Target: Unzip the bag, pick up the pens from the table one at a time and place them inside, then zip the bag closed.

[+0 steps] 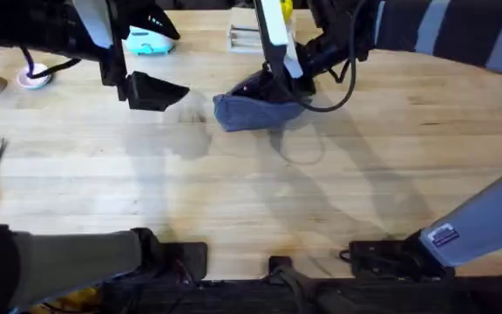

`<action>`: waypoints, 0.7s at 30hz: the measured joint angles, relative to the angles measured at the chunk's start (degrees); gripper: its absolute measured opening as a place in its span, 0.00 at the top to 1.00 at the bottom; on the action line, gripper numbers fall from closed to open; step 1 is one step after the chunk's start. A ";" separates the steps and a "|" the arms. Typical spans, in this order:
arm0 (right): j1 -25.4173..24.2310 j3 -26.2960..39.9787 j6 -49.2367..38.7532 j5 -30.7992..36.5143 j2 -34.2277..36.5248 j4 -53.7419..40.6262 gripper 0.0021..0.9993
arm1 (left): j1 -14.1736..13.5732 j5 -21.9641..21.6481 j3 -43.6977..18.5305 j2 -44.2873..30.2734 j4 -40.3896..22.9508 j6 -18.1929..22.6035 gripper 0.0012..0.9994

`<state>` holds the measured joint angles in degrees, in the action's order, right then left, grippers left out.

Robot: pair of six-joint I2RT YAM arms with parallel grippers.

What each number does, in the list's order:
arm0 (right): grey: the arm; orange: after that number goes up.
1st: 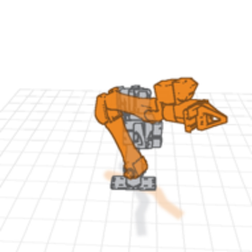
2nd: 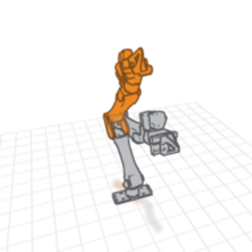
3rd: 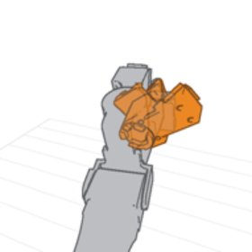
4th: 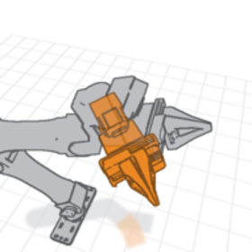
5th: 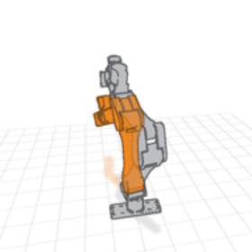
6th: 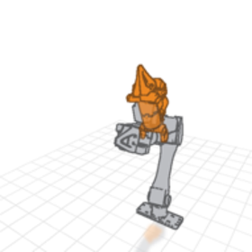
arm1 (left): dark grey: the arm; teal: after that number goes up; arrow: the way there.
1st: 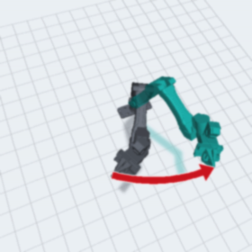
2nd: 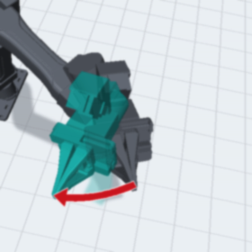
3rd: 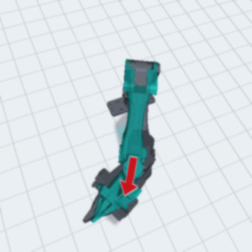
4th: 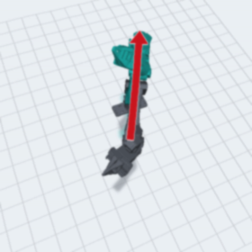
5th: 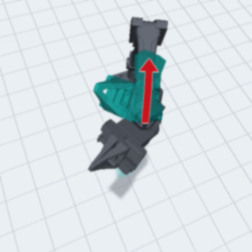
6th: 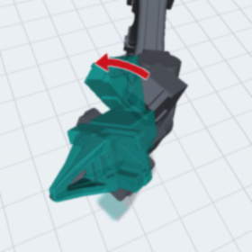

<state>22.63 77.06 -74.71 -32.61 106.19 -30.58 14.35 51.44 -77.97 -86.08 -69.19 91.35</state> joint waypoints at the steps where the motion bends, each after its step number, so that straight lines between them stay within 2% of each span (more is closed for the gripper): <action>1: 0.03 0.00 -0.45 0.05 0.00 -0.10 0.97 | 0.00 0.00 0.00 0.00 -0.01 0.00 0.01; 4: 0.14 0.01 -1.64 0.27 0.17 -0.11 0.95 | 0.00 0.00 0.00 0.00 -0.01 0.00 0.01; 5: 0.14 0.02 -1.63 0.40 0.21 -0.12 0.88 | 0.00 0.00 0.00 0.00 -0.02 0.00 0.01; 10: 0.16 0.02 -1.83 0.57 0.50 0.00 0.15 | 0.00 0.00 0.00 0.00 -0.01 0.00 0.01; 11: 0.14 0.02 -1.94 0.67 0.50 0.04 0.05 | 0.00 0.00 0.00 0.00 -0.01 0.00 0.01; 13: 0.14 0.04 -1.96 0.82 0.50 0.08 0.01 | 0.00 0.00 0.00 0.00 -0.02 0.00 0.01; 21: 0.14 0.04 -1.96 0.88 0.50 0.24 0.01 | 0.00 0.00 0.00 0.00 -0.02 0.00 0.01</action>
<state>22.76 77.10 -76.66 -31.73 106.69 -30.33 14.35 51.44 -77.97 -86.08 -69.21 91.35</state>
